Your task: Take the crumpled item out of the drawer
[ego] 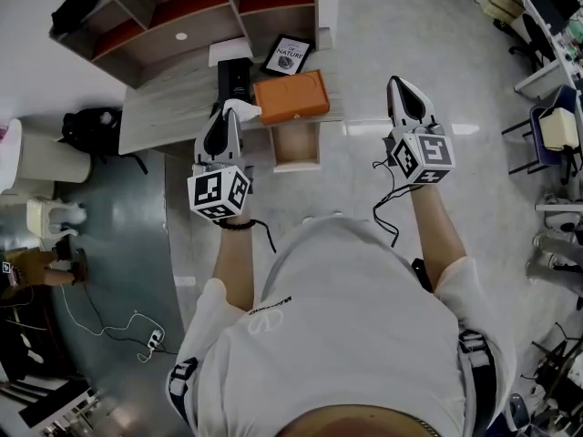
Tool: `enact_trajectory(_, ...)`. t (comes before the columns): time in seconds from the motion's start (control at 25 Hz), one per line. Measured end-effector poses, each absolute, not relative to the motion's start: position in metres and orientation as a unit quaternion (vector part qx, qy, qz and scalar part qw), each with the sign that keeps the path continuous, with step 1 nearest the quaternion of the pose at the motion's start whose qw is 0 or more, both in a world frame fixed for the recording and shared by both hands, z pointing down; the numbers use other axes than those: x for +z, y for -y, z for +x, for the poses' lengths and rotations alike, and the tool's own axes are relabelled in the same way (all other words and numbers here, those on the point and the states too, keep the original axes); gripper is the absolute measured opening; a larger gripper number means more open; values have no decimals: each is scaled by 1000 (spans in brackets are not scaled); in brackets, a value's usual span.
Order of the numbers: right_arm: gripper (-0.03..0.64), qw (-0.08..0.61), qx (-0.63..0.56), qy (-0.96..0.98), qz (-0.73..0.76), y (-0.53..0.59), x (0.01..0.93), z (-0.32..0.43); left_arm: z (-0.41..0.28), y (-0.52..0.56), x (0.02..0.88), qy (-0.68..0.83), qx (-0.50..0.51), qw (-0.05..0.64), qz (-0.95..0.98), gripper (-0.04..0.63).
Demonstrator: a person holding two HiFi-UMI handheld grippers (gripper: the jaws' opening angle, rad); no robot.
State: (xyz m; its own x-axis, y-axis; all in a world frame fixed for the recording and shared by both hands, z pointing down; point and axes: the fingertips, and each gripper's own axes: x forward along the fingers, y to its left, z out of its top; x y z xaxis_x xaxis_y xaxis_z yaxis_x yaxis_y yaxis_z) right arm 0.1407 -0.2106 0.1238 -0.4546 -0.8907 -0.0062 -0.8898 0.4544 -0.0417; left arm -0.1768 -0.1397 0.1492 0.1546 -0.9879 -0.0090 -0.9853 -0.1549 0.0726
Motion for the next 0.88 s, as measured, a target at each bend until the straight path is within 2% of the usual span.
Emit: enact_trajectory(0.88, 0, 7, -24, -855, -517, 207, 133, 139, -173, 134, 173, 649, -15, 45, 759, 31)
